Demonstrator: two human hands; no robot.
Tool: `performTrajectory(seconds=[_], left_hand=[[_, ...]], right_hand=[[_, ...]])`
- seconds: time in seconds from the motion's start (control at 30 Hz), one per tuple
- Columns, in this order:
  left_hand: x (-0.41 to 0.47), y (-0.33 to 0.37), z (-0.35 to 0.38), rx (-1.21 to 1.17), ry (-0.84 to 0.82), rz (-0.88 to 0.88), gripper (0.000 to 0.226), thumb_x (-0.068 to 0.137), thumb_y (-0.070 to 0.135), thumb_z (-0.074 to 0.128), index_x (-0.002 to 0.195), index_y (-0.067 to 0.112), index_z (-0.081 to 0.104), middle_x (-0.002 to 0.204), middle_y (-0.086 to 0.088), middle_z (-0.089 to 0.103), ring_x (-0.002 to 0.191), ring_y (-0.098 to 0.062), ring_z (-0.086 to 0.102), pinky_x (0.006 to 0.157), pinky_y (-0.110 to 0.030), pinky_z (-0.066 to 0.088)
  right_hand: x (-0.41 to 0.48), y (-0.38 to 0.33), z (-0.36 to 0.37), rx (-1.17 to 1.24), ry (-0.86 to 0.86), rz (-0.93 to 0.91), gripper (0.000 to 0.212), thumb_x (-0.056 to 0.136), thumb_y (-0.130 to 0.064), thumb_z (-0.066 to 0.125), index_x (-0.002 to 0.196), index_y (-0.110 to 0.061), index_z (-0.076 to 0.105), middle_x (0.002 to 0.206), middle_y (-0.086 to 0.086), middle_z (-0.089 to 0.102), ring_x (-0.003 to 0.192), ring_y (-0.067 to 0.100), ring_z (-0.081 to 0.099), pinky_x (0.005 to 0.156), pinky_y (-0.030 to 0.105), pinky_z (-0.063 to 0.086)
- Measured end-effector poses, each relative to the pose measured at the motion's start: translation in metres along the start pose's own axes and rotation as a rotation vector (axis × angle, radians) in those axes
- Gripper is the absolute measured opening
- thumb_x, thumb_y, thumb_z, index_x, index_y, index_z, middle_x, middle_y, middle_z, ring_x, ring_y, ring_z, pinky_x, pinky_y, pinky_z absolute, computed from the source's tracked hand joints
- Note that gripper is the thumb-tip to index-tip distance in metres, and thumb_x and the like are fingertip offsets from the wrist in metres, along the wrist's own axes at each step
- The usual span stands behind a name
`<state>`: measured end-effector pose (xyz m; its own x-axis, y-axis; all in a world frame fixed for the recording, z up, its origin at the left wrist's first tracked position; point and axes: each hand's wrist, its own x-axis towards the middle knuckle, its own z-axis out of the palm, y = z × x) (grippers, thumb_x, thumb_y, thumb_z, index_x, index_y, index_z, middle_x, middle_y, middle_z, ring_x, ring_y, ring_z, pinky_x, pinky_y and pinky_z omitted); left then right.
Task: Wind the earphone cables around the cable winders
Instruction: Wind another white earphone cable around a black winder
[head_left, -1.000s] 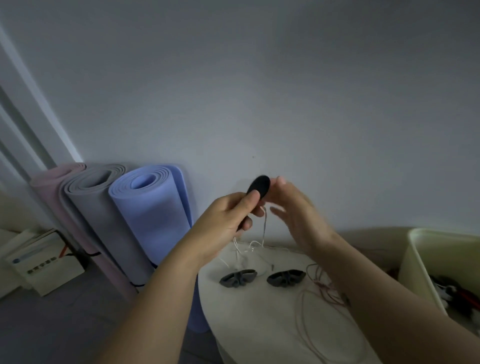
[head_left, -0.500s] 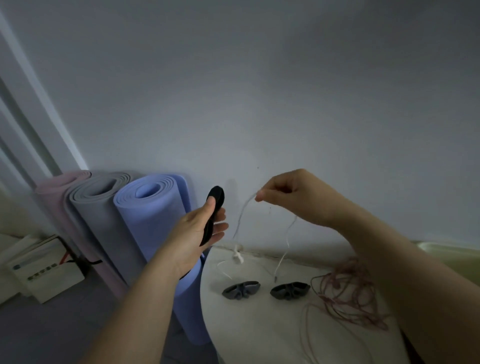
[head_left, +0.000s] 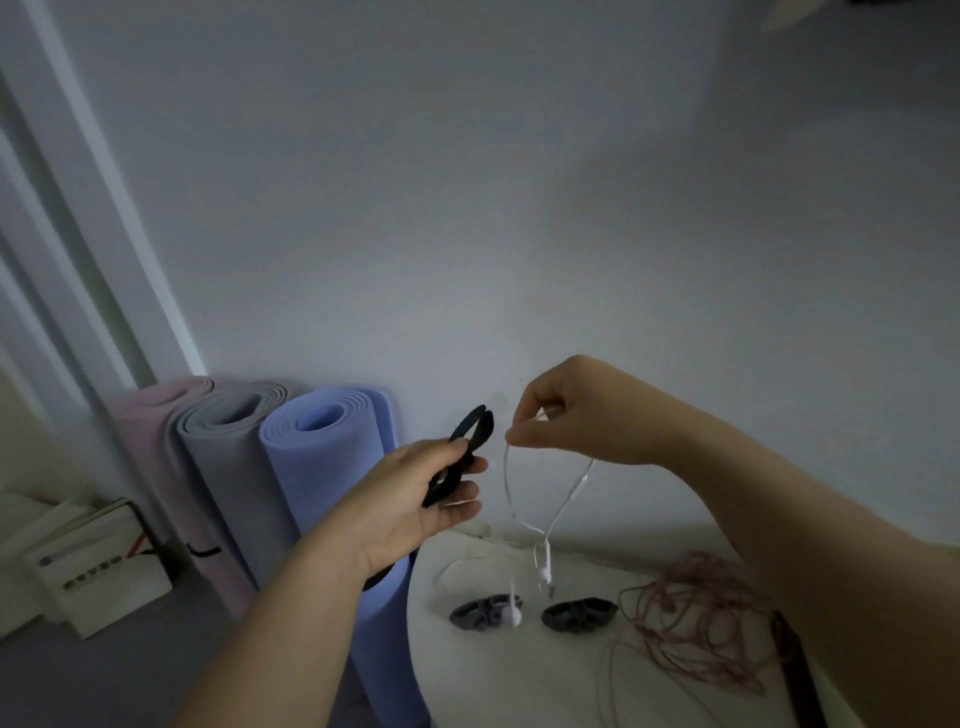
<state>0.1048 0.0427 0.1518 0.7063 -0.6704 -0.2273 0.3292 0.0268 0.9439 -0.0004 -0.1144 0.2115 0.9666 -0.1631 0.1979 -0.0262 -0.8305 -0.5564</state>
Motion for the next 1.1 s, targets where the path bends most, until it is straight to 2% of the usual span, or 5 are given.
performTrajectory(seconds=[0.23,0.47,0.63,0.83,1.1], left_hand=[[-0.016,0.016,0.005,0.305,0.023,0.134,0.017,0.1,0.019,0.051,0.11,0.021,0.064,0.081,-0.001,0.071,0.069,-0.01,0.064,0.063,-0.023,0.052],[-0.031,0.027,0.009,0.253,-0.091,0.108,0.02,0.098,0.024,0.053,0.103,0.019,0.071,0.086,0.002,0.067,0.066,-0.01,0.056,0.058,-0.023,0.046],[-0.035,0.032,0.006,0.156,-0.167,0.167,0.036,0.091,-0.008,0.049,0.102,0.018,0.072,0.078,0.006,0.068,0.071,-0.005,0.057,0.06,-0.018,0.048],[-0.036,0.039,0.004,0.522,-0.189,0.266,0.03,0.098,0.006,0.049,0.119,0.026,0.061,0.111,0.009,0.07,0.083,-0.001,0.065,0.067,-0.015,0.047],[-0.036,0.042,0.007,0.525,-0.112,0.328,0.021,0.1,0.022,0.047,0.101,0.017,0.067,0.082,0.009,0.07,0.072,-0.007,0.067,0.061,-0.019,0.048]], right_hand=[[-0.001,-0.022,-0.001,-0.068,0.001,-0.06,0.015,0.089,-0.027,0.062,0.085,-0.014,0.069,0.069,-0.006,0.059,0.053,0.001,0.045,0.049,0.011,0.034],[-0.002,-0.04,-0.008,-0.062,0.022,-0.124,0.01,0.085,-0.026,0.069,0.08,-0.017,0.069,0.053,-0.014,0.042,0.05,-0.013,0.046,0.048,0.005,0.034],[-0.003,-0.04,-0.012,-0.043,0.0,-0.145,0.012,0.085,-0.028,0.069,0.085,-0.016,0.072,0.075,-0.011,0.065,0.068,-0.002,0.058,0.057,0.009,0.042],[-0.002,-0.042,-0.018,0.013,0.035,-0.149,0.008,0.089,-0.026,0.064,0.081,-0.024,0.064,0.072,-0.015,0.061,0.059,-0.006,0.055,0.054,0.008,0.042],[0.002,-0.043,-0.016,-0.039,0.063,-0.149,0.01,0.087,-0.029,0.065,0.083,-0.02,0.066,0.066,-0.01,0.058,0.052,-0.002,0.048,0.05,0.009,0.038]])
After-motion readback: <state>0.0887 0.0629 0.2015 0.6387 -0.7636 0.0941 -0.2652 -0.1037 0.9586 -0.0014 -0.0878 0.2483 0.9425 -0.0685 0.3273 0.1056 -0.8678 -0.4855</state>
